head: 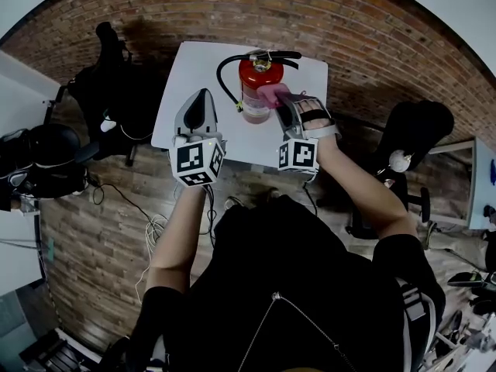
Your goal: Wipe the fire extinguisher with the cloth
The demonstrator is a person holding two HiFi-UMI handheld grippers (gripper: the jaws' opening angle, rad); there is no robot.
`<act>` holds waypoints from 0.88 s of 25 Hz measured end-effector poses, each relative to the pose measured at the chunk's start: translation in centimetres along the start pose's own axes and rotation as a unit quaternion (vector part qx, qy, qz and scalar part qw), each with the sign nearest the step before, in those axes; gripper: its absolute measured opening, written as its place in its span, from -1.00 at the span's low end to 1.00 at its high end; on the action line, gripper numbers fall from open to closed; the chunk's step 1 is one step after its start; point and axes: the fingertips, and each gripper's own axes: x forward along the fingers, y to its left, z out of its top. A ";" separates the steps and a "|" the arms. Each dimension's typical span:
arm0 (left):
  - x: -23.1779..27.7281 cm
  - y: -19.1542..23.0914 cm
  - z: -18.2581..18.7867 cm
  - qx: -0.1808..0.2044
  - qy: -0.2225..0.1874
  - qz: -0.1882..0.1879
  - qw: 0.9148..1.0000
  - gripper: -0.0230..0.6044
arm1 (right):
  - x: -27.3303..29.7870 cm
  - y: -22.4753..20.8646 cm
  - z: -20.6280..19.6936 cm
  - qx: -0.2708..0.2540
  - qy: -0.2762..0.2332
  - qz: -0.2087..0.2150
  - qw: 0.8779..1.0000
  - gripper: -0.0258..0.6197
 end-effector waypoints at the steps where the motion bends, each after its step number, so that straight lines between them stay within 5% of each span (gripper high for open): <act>1: 0.1 0.1 -0.1 0.000 0.000 -0.002 1.000 -0.90 | -0.2 0.1 0.4 0.007 0.002 0.004 1.000 -0.61; 13: -0.1 1.0 -3.0 0.000 0.018 -0.022 1.000 -0.90 | 2.8 11.4 0.2 0.048 0.052 0.121 0.990 -0.61; 22: -0.8 4.2 -5.4 -0.010 0.037 -0.005 0.999 -0.90 | 7.7 20.5 -1.6 0.045 0.078 0.159 0.983 -0.61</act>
